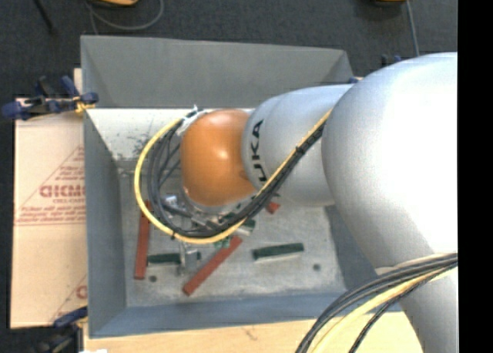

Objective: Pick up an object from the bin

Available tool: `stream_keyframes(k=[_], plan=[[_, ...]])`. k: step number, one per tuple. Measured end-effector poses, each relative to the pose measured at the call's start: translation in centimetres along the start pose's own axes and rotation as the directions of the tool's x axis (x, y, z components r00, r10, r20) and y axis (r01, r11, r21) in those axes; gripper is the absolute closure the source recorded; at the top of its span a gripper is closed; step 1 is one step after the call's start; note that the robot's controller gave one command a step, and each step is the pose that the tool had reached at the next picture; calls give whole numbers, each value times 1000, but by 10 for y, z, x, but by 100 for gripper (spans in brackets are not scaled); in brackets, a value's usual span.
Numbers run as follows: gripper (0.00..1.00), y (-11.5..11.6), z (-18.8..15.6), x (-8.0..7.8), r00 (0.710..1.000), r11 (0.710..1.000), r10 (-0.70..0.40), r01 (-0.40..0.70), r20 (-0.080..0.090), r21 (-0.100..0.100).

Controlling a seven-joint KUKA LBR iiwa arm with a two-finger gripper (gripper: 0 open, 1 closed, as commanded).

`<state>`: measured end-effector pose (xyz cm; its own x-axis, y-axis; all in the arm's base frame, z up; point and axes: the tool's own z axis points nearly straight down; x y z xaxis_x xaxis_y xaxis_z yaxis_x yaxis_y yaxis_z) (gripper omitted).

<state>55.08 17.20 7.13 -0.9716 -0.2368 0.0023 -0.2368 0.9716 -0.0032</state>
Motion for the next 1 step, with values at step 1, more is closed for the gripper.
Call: stream_keyframes(k=[1], plan=[[100, 4, -2, -1, 1000, 1000, 1, -1, 3, -5]])
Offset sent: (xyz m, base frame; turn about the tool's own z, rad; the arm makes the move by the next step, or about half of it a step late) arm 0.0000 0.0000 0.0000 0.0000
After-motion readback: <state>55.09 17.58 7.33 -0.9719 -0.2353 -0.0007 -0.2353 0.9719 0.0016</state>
